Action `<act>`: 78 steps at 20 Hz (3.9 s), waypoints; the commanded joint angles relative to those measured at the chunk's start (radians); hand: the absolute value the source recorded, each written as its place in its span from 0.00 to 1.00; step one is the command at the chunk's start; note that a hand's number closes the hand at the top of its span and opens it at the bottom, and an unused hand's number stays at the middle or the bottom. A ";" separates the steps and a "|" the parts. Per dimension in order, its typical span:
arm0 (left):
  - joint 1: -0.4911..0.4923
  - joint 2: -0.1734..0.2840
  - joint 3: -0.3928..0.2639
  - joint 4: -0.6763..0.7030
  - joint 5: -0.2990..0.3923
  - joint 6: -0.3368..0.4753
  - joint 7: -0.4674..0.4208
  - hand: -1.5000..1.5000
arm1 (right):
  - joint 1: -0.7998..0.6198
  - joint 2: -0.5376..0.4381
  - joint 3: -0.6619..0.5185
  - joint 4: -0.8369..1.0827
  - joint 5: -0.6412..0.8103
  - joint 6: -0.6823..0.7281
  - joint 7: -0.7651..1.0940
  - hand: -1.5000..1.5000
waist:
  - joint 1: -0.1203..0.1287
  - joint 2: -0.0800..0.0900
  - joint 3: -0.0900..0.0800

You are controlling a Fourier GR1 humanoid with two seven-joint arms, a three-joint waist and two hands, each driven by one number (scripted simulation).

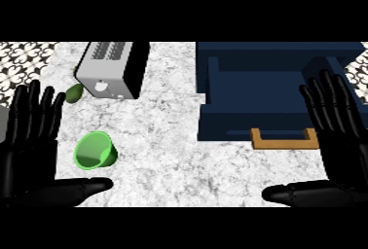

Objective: Pick up the cup, place it into the drawer and close the drawer

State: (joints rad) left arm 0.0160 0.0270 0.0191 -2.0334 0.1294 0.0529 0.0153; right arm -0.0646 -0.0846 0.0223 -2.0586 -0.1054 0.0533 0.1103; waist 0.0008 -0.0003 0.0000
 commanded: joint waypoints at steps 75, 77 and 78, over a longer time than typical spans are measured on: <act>-0.180 0.143 0.245 1.289 0.049 -0.203 -0.788 0.00 | -0.067 0.014 -0.068 -0.019 -0.045 0.045 0.080 0.00 | -0.002 0.000 0.000; -0.199 0.135 0.240 1.259 0.061 -0.191 -0.755 0.00 | -0.008 0.036 -0.018 -0.032 -0.008 0.049 0.052 0.00 | -0.002 0.000 0.000; -0.269 0.133 0.277 1.495 0.039 -0.201 -0.925 0.00 | -0.090 -0.013 -0.085 0.033 -0.057 0.082 0.056 0.00 | -0.007 0.003 -0.001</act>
State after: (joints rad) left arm -0.1769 0.1532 0.2703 -0.7108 0.1705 -0.1283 -0.7980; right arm -0.1114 -0.0680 -0.0193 -2.0867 -0.1265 0.1025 0.1862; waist -0.0027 0.0004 -0.0004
